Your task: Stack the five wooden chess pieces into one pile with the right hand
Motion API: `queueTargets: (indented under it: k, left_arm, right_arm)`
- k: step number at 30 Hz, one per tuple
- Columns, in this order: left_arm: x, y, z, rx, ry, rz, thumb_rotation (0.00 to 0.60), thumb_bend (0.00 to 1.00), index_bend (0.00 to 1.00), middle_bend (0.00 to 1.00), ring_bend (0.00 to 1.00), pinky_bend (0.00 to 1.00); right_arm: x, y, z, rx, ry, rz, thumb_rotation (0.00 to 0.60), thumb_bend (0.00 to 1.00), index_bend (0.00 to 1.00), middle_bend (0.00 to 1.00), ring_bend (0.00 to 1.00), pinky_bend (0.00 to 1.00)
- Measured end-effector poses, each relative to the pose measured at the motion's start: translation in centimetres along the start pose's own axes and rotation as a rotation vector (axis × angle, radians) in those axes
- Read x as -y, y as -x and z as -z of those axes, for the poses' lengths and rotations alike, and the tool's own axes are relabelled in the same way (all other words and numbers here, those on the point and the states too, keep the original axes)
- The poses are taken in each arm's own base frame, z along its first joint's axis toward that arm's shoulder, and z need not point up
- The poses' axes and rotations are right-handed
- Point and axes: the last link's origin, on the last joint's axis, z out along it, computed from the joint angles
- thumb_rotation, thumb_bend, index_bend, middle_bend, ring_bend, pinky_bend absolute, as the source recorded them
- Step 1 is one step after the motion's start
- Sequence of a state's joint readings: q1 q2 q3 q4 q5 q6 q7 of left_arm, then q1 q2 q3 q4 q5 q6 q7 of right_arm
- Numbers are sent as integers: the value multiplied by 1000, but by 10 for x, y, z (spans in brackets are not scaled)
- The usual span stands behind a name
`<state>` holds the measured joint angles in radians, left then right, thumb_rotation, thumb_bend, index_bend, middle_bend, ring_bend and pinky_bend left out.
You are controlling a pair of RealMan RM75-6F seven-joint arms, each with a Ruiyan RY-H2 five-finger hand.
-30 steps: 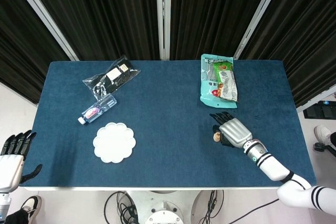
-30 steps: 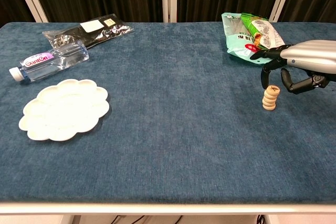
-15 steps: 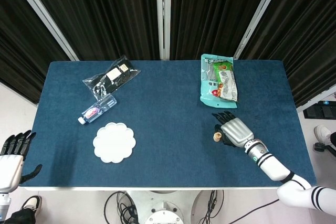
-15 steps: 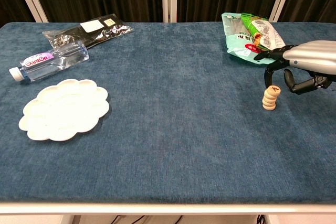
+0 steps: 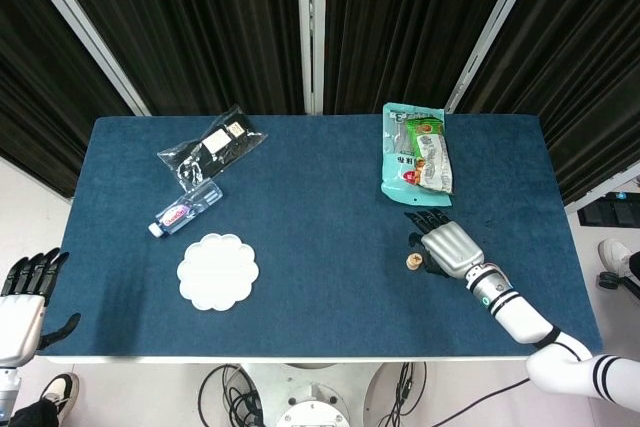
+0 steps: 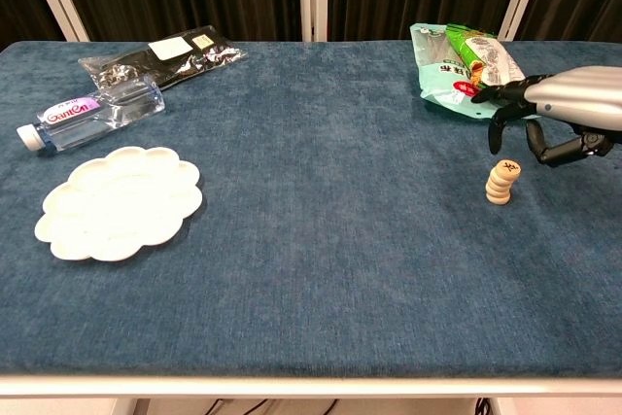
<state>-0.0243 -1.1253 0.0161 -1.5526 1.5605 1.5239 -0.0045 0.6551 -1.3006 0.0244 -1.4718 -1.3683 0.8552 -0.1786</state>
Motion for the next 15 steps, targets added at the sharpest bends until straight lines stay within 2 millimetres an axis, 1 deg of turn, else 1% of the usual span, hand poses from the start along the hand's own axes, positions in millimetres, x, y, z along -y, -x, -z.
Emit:
queueTargets:
  k: [2,3,4,5,8,9,11,13,14,15]
  left_arm:
    - [0,0,0,-2,0,1,600,236,51,0,0,0]
    - [0,-1,0,-4,1,1,600,236,51,0,0,0]
    - [0,-1,0,-6,1,2,600,236,51,0,0,0]
    - [0,-1,0,-7,1,2,600,236,51,0,0,0]
    - [1,-2,0,-10,1,6,600,236,51,0,0,0]
    - [1,-3,0,-11,1,8,600,235,51,0,0,0]
    - [1,-3,0,-13,2,10,600,236,51,0,0,0]
    - [1,-3,0,-12,3,9,600,236,51,0,0,0]
    - [1,-3,1,-12,3,7,600,235,51,0,0,0]
    - [1,-3,1,-13,2,6,600,235,51,0,0,0]
  right_arm:
    - [-1,-4,1,-21,6,-3,359,875,121,0,0,0]
    - [-2,-7,2,-40,10,-5,357,842,78,0,0,0]
    - [-2,-9,4,-57,14,-5,355,760,27,0,0,0]
    - [-3,-12,5,-77,18,-4,354,676,5,0,0,0]
    - [-6,-22,16,-156,38,6,355,380,0,0,0,0]
    - [-8,-25,22,-193,51,13,355,307,0,0,0,0]
    - [-13,-29,35,-250,80,27,351,106,0,0,0,0]
    - [-21,-30,60,-311,141,39,350,29,0,0,0,0]
    - [-23,-29,67,-320,160,38,349,15,0,0,0,0]
    - [-27,-26,81,-333,201,36,349,11,0,0,0,0]
